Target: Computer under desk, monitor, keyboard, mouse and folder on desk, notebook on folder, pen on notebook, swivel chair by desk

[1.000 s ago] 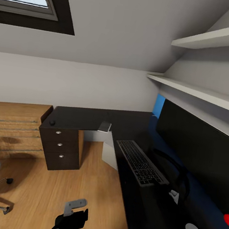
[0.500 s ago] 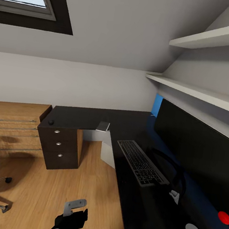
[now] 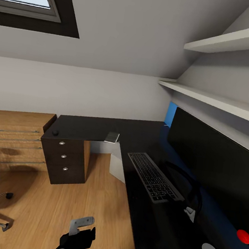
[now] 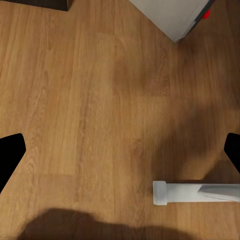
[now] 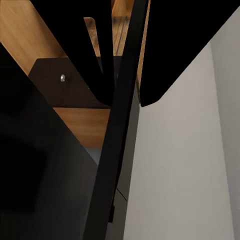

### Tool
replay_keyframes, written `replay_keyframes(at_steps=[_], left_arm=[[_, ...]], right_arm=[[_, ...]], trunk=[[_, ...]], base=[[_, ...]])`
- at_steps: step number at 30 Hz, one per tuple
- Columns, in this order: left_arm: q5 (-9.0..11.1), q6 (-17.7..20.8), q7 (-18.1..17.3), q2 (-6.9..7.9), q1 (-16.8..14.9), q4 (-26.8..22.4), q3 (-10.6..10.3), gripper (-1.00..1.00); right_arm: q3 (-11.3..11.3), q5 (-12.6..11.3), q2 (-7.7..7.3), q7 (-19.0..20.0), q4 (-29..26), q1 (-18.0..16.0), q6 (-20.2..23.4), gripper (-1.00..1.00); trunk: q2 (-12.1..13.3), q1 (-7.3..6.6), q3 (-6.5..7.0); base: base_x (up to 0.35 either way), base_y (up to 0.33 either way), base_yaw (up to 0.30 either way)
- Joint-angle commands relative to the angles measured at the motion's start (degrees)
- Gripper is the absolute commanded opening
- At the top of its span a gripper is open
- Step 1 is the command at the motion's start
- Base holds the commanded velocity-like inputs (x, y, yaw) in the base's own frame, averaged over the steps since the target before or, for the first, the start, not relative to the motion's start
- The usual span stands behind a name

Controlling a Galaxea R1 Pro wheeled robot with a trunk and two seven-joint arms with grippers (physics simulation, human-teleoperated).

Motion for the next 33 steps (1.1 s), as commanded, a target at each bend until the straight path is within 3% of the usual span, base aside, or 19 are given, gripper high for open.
replay_keyframes(at_steps=[1, 21, 33], left_arm=[[0.29, 0.17, 0.44, 0.03, -0.06, -0.08, -0.10, 1.00], [0.31, 0.17, 0.50, 0.03, -0.06, -0.08, -0.23, 1.00], [0.29, 0.17, 0.52, 0.03, -0.06, -0.08, -0.28, 1.00]], right_arm=[[-0.09, -0.37, 0.01, 0.29, 0.02, -0.04, 0.33, -1.00], [-0.06, -0.20, 0.09, 1.21, 1.88, -0.04, 0.21, -1.00], [0.33, 0.43, 0.10, 1.05, 3.09, -0.04, -3.20, -1.00]], trunk=[[-0.05, 0.00, -0.07], [-0.05, 0.00, -0.07], [-0.05, 0.00, -0.07]], base=[[0.000, 0.000, 0.000], [0.000, 0.000, 0.000], [0.000, 0.000, 0.000]])
